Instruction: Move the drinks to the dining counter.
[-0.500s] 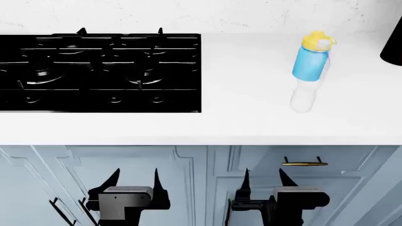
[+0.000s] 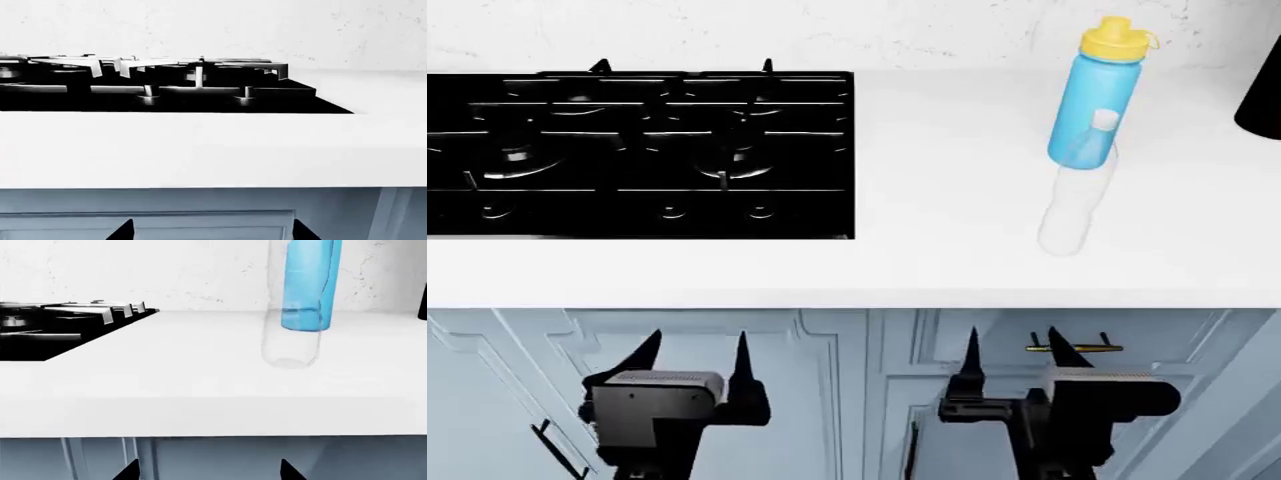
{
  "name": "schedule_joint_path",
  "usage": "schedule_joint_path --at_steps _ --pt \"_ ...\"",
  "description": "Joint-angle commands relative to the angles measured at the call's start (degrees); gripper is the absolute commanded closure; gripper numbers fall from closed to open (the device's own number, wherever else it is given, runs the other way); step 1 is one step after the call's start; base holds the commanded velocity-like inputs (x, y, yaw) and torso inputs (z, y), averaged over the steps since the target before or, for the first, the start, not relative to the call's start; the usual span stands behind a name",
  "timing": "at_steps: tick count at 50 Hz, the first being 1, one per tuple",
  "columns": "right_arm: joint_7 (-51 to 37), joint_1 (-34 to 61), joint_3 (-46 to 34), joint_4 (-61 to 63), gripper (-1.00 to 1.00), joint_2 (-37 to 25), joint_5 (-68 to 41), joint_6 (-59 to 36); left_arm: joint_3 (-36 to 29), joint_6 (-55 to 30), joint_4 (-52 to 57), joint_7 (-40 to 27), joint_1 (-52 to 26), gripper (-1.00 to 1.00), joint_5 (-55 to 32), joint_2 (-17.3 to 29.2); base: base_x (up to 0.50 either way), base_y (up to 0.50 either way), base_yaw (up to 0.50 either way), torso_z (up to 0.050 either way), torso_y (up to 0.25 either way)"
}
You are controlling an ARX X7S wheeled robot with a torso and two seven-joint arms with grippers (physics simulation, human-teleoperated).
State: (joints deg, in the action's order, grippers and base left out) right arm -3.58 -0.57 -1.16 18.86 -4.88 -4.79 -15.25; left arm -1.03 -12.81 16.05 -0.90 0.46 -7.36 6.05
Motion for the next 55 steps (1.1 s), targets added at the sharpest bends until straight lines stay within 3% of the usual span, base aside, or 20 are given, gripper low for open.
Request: schedule_joint_path --at_steps 1,3,7,8,10,13,15,18,20,22,24,26,28,31,37,44,55 --pt "-1.89 3.03 2.7 21.81 -1.0 -4.52 -3.83 -20.4 4.41 -16.38 19.78 -0.99 -3.61 -1.0 -6.89 5.19 0.0 0.0 0.0 0.0 0.0" --pt "-2.22 4.47 3.74 24.09 -1.0 -4.78 -4.86 -23.71 4.3 -18.65 21.91 -1.62 -4.89 -1.0 -6.68 6.04 0.0 0.0 0.0 0.0 0.0" --pt "-5.12 10.75 6.58 28.21 -1.0 -5.69 -5.35 -35.45 5.46 -31.1 27.66 -3.14 -12.22 -1.0 -9.87 8.12 0.0 0.0 0.0 0.0 0.0" --pt "-4.43 13.73 7.92 29.34 -1.0 -6.46 -6.92 -40.01 5.91 -33.63 28.89 -3.45 -15.19 -1.0 -10.39 8.95 0.0 0.0 0.0 0.0 0.0" --pt "-3.28 23.25 12.81 34.47 -1.0 -7.5 -11.33 -52.86 12.49 -47.52 30.68 -3.33 -24.74 -1.0 -19.28 8.62 0.0 0.0 0.0 0.0 0.0" --pt "-2.04 35.32 17.06 39.51 -1.0 -9.13 -15.25 -67.68 13.36 -56.21 30.87 -4.96 -34.39 -1.0 -21.43 10.7 0.0 0.0 0.0 0.0 0.0" --pt "-2.93 39.55 18.43 41.04 -1.0 -10.63 -17.26 -72.45 14.15 -58.1 30.39 -5.31 -37.77 -1.0 -22.03 11.1 0.0 0.0 0.0 0.0 0.0" --pt "-6.48 42.88 27.46 40.7 -1.0 -11.26 -27.27 -74.68 12.62 -57.08 26.71 -5.87 -40.2 -1.0 -20.35 12.16 0.0 0.0 0.0 0.0 0.0" --pt "-13.78 44.7 30.87 37.3 -1.0 -14.18 -39.15 -74.72 12.53 -57.97 25.63 -5.74 -41.98 -1.0 -20.71 12.36 0.0 0.0 0.0 0.0 0.0" --pt "-29.98 49.71 33.3 29.59 -1.0 -19.74 -56.34 -74.68 12.81 -60.09 24.54 -5.91 -45.47 -1.0 -21.31 12.69 0.0 0.0 0.0 0.0 0.0" --pt "-38.98 55.33 27.08 25.99 -1.0 -26.81 -65.44 -74.54 12.56 -62.18 23.51 -6.02 -49.6 -1.0 -21.81 13.29 0.0 0.0 0.0 0.0 0.0" --pt "-46.04 62.7 25.69 19.5 -1.0 -28.67 -73.12 -74.38 11.29 -63.92 22.06 -6.47 -54.59 -1.0 -21.73 14.1 0.0 0.0 0.0 0.0 0.0" --pt "-47.77 71.07 20.21 14.3 -1.0 -30.64 -72.15 -73.86 11.29 -64.54 18.28 -6.48 -59.81 -1.0 -21.83 13.53 0.0 0.0 0.0 0.0 0.0" --pt "-41.13 81.19 8.46 5.01 -1.0 -31.89 -62.66 -68.77 7.33 -61.21 7.11 -6.63 -68.55 -1.0 -18.89 13.56 0.0 0.0 0.0 0.0 0.0" --pt "-30.52 96.73 -7.14 -10.42 -1.0 -29.89 -48.8 -58.19 -2.24 -56.71 -11.62 -5.32 -87.23 -1.0 -14.3 12.68 0.0 0.0 0.0 0.0 0.0" --pt "-21.76 111.12 -23.06 -26.42 -1.0 -26.68 -38.2 -54.57 -11.38 -46.89 -36.33 -2.46 -104.6 -1.0 -8.33 9.48 0.0 0.0 0.0 0.0 0.0" --pt "-20.82 112.24 -22.1 -26.34 -1.0 -26.13 -39.36 -54.35 -10.49 -48.62 -32.67 -2.49 -102.63 -1.0 -9.85 9.37 0.3 -0.03 0.0 0.0 0.0"
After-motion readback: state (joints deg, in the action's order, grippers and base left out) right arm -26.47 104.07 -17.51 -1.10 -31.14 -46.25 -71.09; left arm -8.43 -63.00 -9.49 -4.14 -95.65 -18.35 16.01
